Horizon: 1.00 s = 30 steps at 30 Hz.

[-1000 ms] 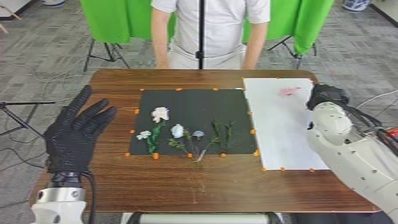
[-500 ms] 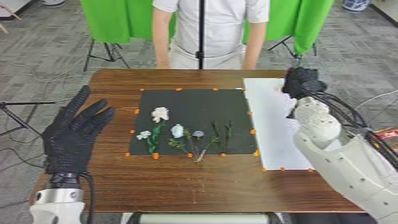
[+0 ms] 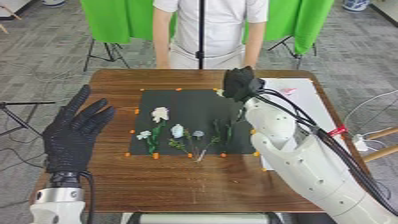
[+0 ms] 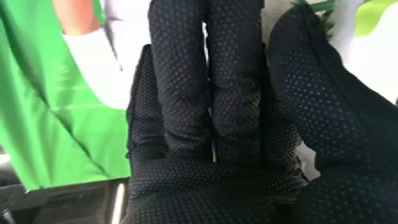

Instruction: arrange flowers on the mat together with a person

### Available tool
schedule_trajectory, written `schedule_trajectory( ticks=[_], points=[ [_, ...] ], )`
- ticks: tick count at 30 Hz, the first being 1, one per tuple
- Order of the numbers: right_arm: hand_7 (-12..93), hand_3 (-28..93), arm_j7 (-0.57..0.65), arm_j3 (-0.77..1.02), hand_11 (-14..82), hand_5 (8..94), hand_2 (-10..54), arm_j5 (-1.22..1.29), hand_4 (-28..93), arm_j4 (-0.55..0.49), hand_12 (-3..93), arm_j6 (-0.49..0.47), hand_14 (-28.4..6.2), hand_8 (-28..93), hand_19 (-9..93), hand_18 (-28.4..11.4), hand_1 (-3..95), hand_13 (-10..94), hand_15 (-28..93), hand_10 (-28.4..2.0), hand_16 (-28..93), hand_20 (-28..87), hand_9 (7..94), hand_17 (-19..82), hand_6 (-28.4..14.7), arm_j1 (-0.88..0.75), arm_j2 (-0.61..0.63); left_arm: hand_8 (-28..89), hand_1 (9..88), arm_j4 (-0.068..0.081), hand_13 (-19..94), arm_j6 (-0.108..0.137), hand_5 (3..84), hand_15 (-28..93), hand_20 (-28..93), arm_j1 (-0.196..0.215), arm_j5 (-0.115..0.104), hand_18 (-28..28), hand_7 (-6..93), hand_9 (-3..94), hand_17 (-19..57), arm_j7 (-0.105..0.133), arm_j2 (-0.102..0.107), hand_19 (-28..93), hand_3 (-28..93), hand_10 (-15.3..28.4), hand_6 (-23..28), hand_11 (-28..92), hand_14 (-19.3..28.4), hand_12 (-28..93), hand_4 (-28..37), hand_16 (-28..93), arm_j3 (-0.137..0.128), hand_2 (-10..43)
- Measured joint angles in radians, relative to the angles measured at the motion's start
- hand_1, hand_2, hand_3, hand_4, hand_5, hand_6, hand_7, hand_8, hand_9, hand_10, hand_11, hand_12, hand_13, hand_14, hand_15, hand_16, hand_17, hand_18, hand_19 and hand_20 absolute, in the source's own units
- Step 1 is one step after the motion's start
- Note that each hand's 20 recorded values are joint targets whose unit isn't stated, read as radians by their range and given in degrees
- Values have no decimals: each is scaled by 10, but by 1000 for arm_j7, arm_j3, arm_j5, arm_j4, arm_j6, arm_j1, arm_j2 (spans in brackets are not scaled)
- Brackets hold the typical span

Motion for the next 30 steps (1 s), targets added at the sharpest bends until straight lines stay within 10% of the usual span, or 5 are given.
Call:
schedule_trajectory(
  ticks=[30],
  points=[
    [144, 816, -211, 143, 210, 618, -95, -184, -283, -75, 136, -319, -95, -140, 617, -156, 345, 584, 497, -97, 99, 150, 680, 103, 54, -133, -21, -95, 210, -4, 295, 14, 343, 491, -67, 11, -3, 279, 106, 362, -48, -10, -1, 706, 762, 210, 79, 239, 277, 99, -283, -105, 0, 95]
  ],
)
